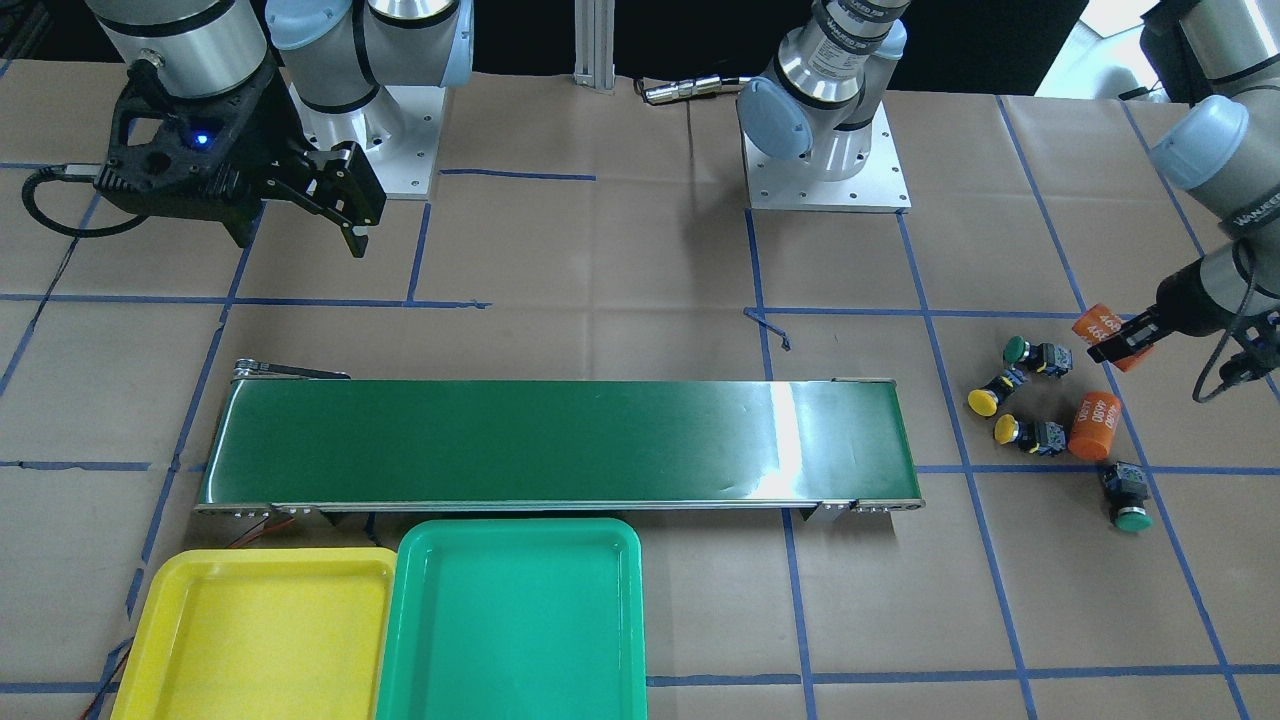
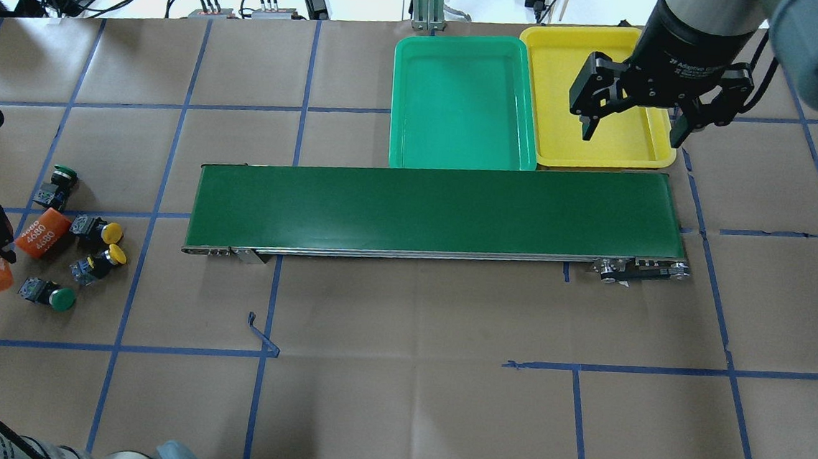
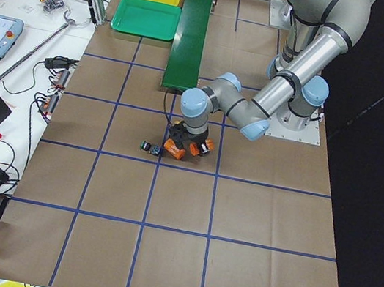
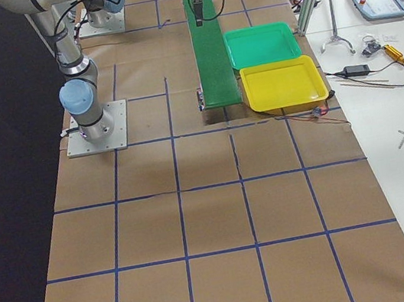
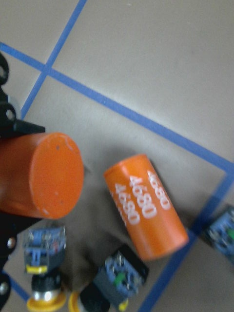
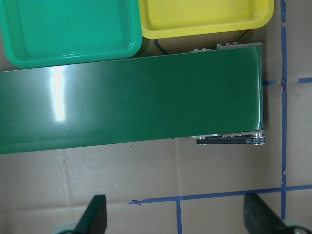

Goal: Sort buttons by color to trays
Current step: 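Carry the orange cylinder onto the conveyor belt and release it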

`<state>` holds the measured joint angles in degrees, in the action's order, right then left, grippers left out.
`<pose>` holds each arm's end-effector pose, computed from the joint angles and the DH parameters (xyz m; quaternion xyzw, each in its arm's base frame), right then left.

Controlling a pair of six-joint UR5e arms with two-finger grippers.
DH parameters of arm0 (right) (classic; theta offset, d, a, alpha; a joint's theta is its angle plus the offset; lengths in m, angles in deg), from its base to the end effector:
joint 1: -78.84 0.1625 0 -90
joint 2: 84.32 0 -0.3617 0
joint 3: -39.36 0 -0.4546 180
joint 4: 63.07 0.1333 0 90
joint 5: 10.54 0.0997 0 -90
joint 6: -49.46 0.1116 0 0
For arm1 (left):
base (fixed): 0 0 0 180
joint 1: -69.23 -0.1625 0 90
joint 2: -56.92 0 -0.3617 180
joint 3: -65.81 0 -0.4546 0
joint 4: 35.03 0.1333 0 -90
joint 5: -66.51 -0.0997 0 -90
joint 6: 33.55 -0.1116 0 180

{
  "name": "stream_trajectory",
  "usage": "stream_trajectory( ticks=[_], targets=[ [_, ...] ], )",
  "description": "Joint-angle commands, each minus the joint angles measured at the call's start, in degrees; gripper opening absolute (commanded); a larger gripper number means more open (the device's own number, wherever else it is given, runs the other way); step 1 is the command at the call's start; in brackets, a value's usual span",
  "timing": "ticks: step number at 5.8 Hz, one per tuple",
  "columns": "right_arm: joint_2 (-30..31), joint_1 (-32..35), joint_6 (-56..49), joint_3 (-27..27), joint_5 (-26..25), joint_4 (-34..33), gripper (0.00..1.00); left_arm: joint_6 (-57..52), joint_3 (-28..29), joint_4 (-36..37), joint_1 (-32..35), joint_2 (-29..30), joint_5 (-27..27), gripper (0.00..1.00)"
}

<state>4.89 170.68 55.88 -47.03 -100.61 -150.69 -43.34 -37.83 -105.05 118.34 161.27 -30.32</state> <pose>0.1511 -0.5550 0.4357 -0.0400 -0.9992 0.0039 0.0003 0.2852 -0.5128 0.1759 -0.2629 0.9605 0.0884 0.0239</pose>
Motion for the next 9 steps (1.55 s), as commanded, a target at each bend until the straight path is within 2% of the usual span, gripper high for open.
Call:
stream_trajectory(
  ticks=[1, 3, 5, 6, 7, 9],
  targets=[
    [0.00, 0.00, -0.09, 0.00, -0.01, 0.00, 1.00, 19.69, 8.78, -8.80, 10.69, 1.38, 5.03, 0.00],
    [0.00, 0.00, -0.09, 0.00, -0.10, 0.00, 1.00, 49.72, 8.80, -7.86, 21.41, 1.91, 14.17, 0.00],
    [0.00, 0.00, 0.00, 0.00, -0.10, 0.00, 1.00, 67.98, 9.59, -5.49, 31.26, 5.41, 17.63, 0.00],
    [0.00, 0.00, -0.17, 0.00, -0.28, 0.09, 1.00, 73.54, 8.90, -3.83, 34.01, 6.39, 20.86, 0.00],
    [0.09, 0.09, -3.83, 0.00, -0.02, 0.00, 1.00, 74.56, 7.50, -2.94, 34.47, 6.74, 21.42, 0.01],
    [-0.88, 0.18, -23.97, -0.09, 0.07, -0.09, 1.00, 74.74, 2.93, -1.88, 35.35, 6.13, 21.16, 0.12]
  ],
)
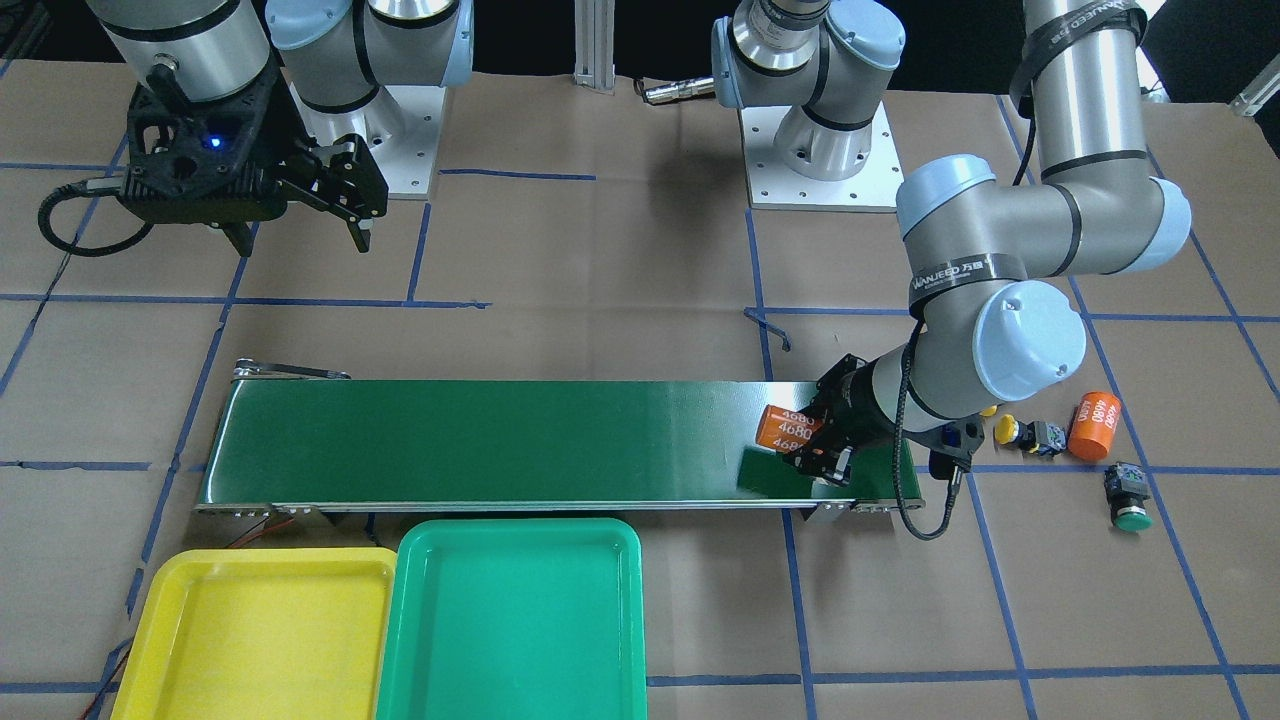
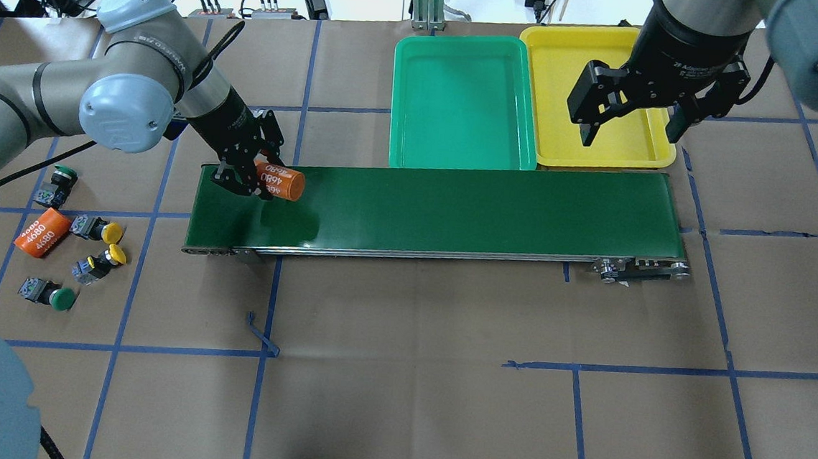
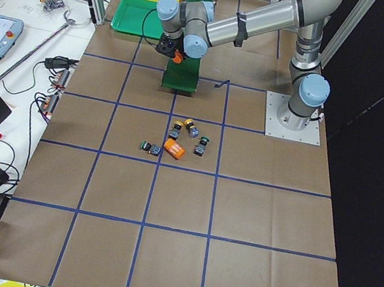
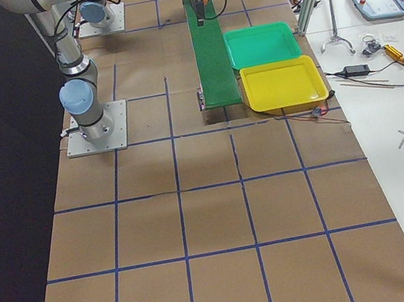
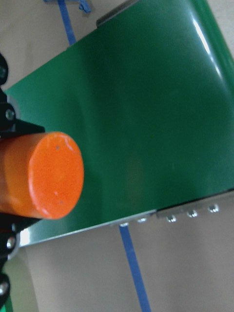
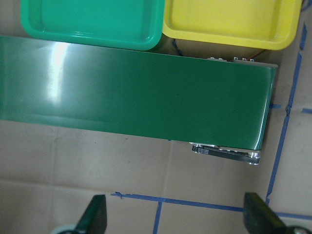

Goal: Sort buttons by color to trays
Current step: 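Carry the orange cylinder onto the conveyor belt and release it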

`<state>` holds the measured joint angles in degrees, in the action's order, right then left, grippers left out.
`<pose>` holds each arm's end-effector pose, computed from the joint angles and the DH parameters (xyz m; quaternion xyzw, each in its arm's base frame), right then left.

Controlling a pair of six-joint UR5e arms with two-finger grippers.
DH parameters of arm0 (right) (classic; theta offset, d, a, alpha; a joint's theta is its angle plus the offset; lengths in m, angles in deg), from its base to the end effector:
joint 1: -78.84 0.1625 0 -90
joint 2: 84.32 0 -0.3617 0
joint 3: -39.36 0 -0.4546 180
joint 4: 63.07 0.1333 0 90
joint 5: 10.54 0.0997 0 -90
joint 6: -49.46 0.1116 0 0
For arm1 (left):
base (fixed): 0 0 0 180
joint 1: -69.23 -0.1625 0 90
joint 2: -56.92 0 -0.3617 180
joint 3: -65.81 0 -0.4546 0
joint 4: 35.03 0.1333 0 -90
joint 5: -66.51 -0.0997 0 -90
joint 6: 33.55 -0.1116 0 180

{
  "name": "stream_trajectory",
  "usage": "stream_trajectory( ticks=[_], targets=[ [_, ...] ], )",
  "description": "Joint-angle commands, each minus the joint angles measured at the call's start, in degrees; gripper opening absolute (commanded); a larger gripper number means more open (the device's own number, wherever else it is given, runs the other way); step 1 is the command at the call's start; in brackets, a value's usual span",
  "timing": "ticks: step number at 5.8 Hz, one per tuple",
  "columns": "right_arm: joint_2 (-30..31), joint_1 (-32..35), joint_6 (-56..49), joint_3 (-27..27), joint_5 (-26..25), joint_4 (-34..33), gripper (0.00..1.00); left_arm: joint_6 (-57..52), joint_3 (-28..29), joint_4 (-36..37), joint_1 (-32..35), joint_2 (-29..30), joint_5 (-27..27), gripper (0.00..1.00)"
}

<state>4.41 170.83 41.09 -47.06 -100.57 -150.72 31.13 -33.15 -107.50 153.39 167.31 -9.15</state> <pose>0.1527 -0.5569 0.4308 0.0903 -0.9959 -0.0004 0.0002 -0.0993 -0.6110 0.1525 0.5802 -0.7984 -0.1500 0.0580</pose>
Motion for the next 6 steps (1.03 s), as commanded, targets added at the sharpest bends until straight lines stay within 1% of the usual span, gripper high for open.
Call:
stream_trajectory(
  ticks=[1, 2, 3, 4, 5, 6],
  targets=[
    [-1.53, 0.12, -24.09, -0.06, 0.12, -0.24, 1.00, -0.34, -2.55, 0.57, 0.30, 0.18, -0.01, 0.30],
    [-1.80, 0.20, -36.24, -0.15, 0.12, 0.28, 1.00, -0.69, -2.64, 1.10, 0.13, 0.18, -0.10, 0.67],
    [-2.24, 0.20, -47.85, -1.98, 0.12, 1.25, 1.00, -1.39, -2.21, 2.58, -0.57, -0.26, -0.45, 0.97],
    [-1.46, 0.29, -53.62, -4.61, -0.49, 0.47, 1.00, -7.57, -1.68, 2.51, -2.93, -0.87, -0.71, 0.98],
    [-1.28, 0.29, -66.64, -6.20, -0.41, -0.93, 1.00, -17.82, -1.33, 2.42, -7.82, -2.09, -1.50, 0.98],
    [-2.24, 0.38, -73.30, -6.39, -0.32, -4.07, 1.00, -29.84, -1.41, 2.33, -11.18, -3.06, -5.07, 0.98]
  ],
)
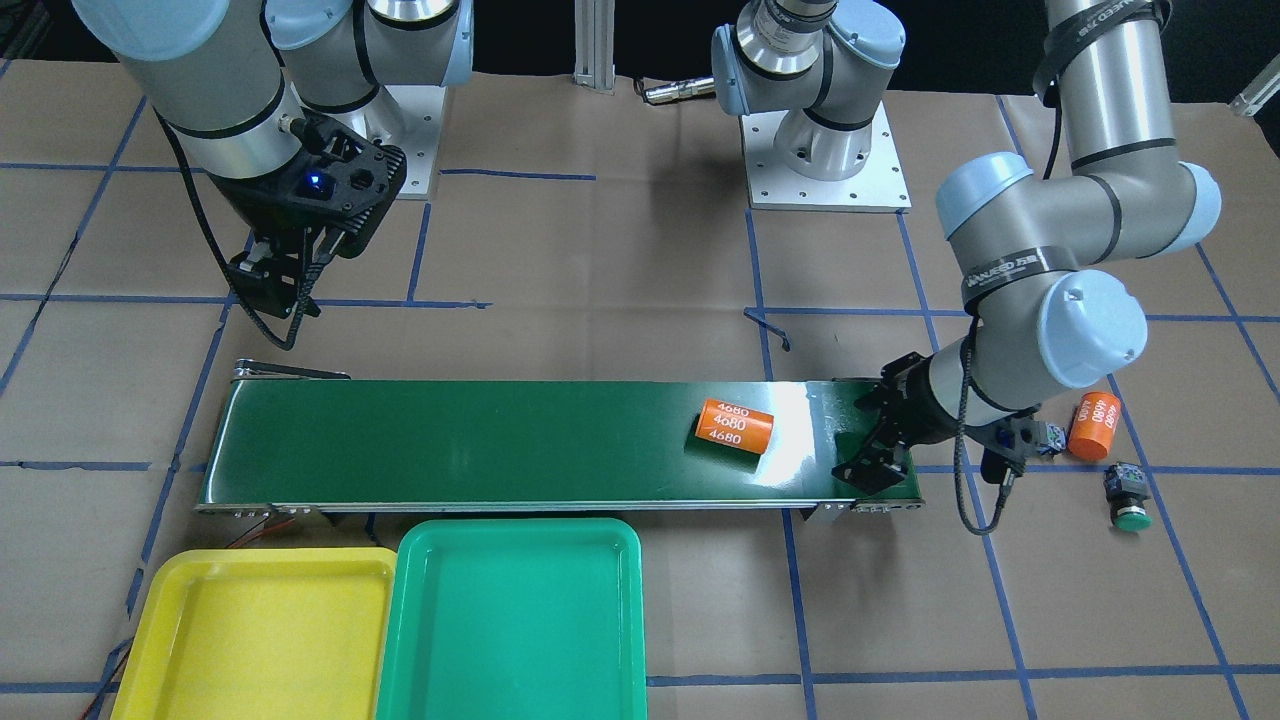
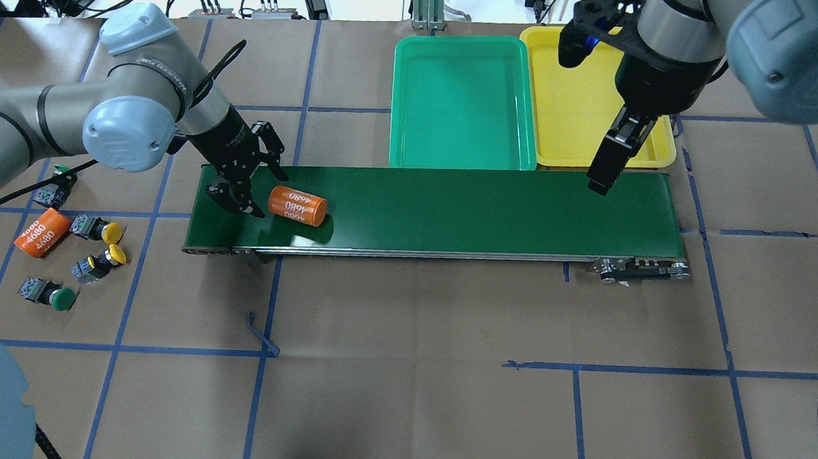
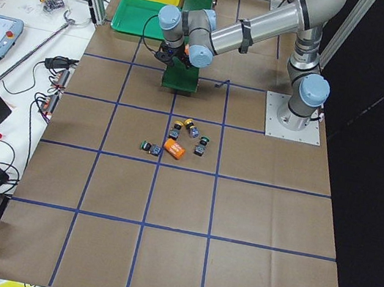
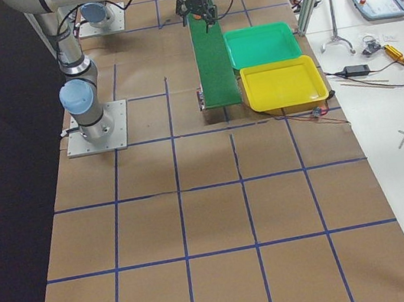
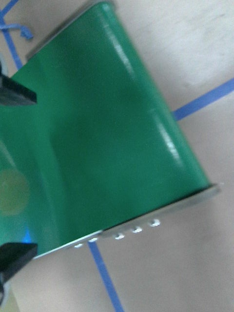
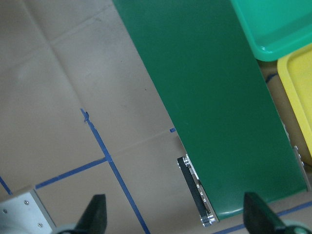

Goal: Sort buttons by color to trays
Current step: 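Return the left gripper to the pile while the right gripper moves over the belt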

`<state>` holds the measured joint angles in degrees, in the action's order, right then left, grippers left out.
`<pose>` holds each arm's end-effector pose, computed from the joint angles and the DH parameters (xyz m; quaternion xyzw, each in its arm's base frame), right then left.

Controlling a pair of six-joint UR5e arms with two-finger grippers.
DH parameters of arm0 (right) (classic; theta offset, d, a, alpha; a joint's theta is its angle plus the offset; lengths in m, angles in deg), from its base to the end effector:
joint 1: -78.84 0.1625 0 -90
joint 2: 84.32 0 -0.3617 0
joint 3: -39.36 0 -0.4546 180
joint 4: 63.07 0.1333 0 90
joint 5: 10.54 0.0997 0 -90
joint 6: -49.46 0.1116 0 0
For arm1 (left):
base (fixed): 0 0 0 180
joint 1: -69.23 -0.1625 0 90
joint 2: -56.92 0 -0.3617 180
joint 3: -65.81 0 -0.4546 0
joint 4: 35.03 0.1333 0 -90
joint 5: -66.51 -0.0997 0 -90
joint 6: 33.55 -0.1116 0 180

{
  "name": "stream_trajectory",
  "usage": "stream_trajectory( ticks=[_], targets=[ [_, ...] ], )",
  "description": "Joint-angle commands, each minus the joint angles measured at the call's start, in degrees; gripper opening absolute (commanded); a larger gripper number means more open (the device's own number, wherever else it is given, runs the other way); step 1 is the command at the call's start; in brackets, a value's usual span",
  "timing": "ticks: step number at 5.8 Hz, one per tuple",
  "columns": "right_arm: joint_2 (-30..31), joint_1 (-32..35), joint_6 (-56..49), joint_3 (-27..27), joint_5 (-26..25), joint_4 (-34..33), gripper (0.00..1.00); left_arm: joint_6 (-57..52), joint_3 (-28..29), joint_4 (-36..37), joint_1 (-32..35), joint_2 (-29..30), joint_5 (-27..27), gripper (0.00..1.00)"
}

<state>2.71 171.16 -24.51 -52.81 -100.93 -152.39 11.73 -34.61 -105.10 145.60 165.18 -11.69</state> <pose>0.1551 -0.5536 0.3619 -0.6170 0.7853 0.0432 0.0270 -0.0117 -0.6141 0.1647 0.4945 -0.8597 -0.1010 0.0779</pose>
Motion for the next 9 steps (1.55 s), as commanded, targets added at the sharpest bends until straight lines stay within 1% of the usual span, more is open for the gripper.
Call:
stream_trajectory(
  ticks=[1, 2, 3, 4, 5, 6, 7, 8, 9],
  targets=[
    [-2.64, 0.14, -14.12, -0.90, 0.04, -2.78, 1.00, -24.92, 0.14, -0.06, -7.51, -1.12, -4.83, 0.98],
    [-4.48, 0.14, -17.75, -0.99, 0.30, -2.88, 1.00, -40.55, 0.31, 0.11, -12.86, -1.12, -7.64, 0.98],
    [-4.50, 0.40, -20.31, -0.99, 0.48, -6.36, 1.00, -55.07, 0.31, 0.63, -16.66, -0.60, -7.75, 0.97],
    [-4.07, 3.45, -21.38, -0.99, 0.48, -8.48, 1.00, -74.88, -0.04, 4.47, -19.83, 0.80, -9.93, 0.97],
    [-4.32, 6.44, -20.87, -0.99, 0.48, -9.11, 1.00, -89.34, -0.39, 8.68, -22.12, 1.60, -10.56, 0.97],
    [-4.67, 6.56, -20.95, -0.99, 0.57, -10.86, 1.00, -108.20, -0.39, 10.99, -27.45, 3.52, -10.39, 0.97],
    [-4.16, 6.47, -20.52, -1.08, 0.40, -10.79, 1.00, -115.35, -0.04, 12.23, -29.86, 7.02, -10.30, 0.97],
    [-3.98, 6.64, -17.64, -1.08, 0.48, -10.26, 1.00, -119.68, -0.73, 14.59, -30.14, 10.01, -10.39, 0.97],
    [-3.89, 6.82, -16.65, -1.17, 0.57, -10.17, 1.00, -119.81, -1.35, 14.27, -30.14, 10.13, -10.65, 0.97]
  ],
)
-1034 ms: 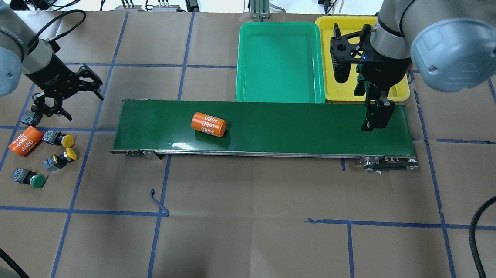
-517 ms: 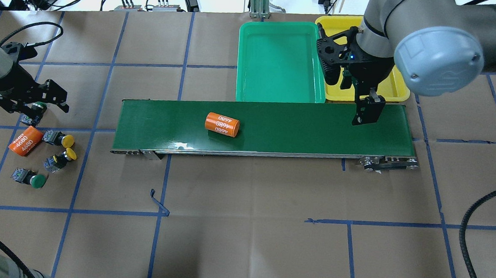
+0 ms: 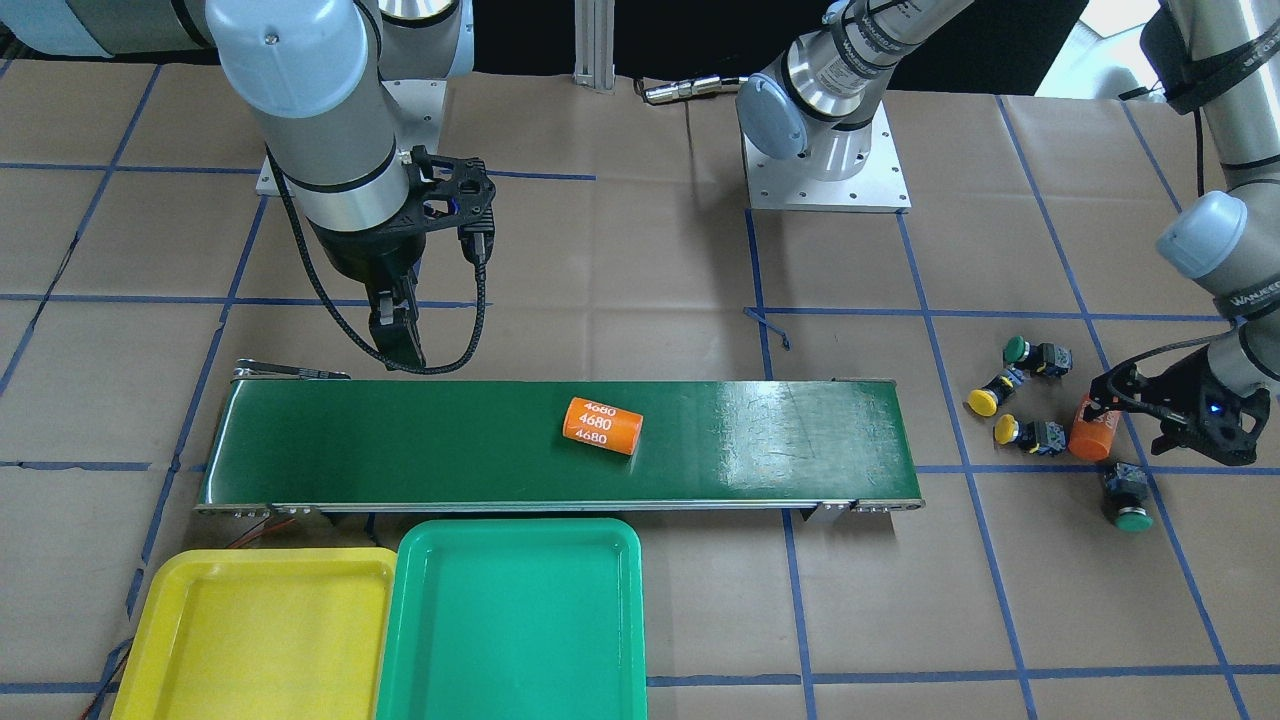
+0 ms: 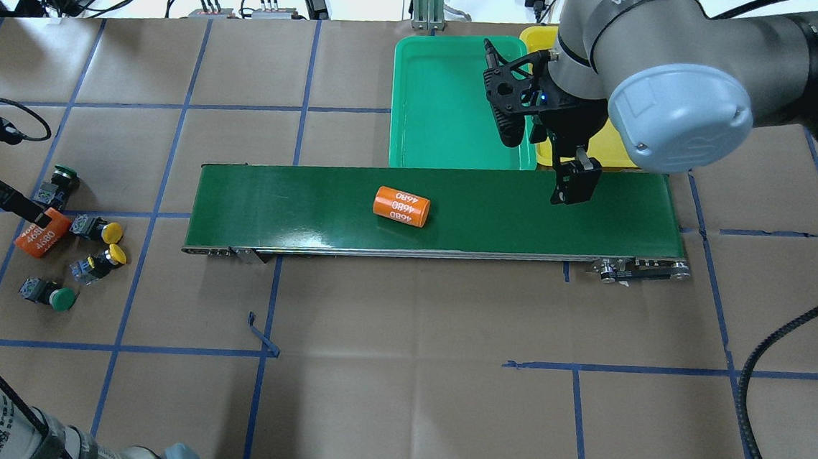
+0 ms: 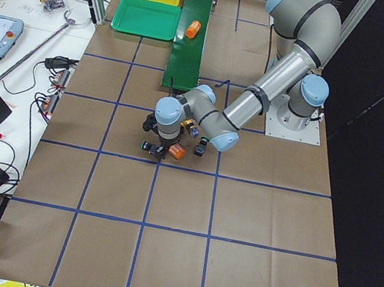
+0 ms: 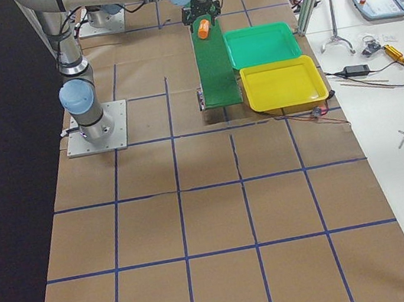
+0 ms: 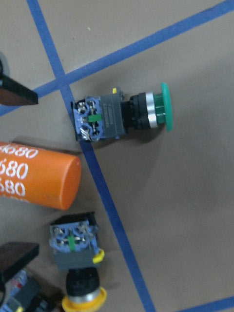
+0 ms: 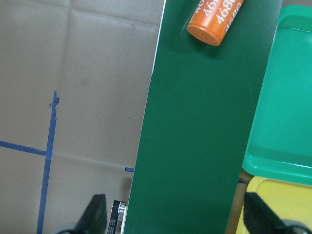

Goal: Sort buttons by color to trays
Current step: 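Return the left gripper to the pile while the right gripper moves over the belt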

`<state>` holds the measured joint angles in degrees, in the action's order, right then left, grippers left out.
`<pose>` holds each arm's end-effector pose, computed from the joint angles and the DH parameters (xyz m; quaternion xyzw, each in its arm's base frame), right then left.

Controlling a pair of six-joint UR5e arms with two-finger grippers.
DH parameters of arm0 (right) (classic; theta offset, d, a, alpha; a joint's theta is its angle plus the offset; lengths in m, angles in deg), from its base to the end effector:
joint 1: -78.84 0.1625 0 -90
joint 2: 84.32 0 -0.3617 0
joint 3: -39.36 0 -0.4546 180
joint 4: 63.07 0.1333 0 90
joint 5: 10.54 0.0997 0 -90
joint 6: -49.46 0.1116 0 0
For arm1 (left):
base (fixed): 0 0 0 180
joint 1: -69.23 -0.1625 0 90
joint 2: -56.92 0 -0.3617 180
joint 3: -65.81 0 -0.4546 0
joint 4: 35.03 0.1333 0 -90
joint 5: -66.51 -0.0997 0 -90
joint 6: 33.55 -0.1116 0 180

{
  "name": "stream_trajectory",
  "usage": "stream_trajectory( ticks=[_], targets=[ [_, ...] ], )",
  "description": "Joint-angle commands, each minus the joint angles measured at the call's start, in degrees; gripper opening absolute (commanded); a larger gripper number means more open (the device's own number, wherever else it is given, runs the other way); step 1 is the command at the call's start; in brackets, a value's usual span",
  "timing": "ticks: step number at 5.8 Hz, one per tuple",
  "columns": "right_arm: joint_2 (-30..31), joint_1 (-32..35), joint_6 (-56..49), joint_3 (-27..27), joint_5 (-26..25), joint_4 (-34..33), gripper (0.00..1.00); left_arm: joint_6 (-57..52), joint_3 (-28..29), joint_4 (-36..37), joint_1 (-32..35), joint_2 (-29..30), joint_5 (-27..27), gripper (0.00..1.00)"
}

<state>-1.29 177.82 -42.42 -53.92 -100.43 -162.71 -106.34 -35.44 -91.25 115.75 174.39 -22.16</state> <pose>0.2239 -0.5617 0.3280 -0.7708 0.6370 0.0034 0.0042 0.3220 -0.5370 0.0793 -0.2523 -0.9666 -0.0129 0.0427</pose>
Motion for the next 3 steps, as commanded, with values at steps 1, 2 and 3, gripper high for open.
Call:
stream_trajectory(
  ticks=[1, 2, 3],
  targets=[
    [-0.06, 0.16, 1.27, -0.06, 0.07, -0.55, 1.00, -1.57, -0.53, 0.15, 0.06, 1.35, 0.25, 0.76],
    [-0.23, 0.16, 1.35, -0.06, -0.10, -0.55, 1.00, -1.13, -0.35, 0.40, 0.07, 1.18, -0.18, 0.29],
    [-0.06, 0.16, 1.44, -0.06, -0.11, -0.47, 1.00, 1.31, -0.35, 0.15, 0.16, 1.09, -0.02, 0.07]
  ],
)
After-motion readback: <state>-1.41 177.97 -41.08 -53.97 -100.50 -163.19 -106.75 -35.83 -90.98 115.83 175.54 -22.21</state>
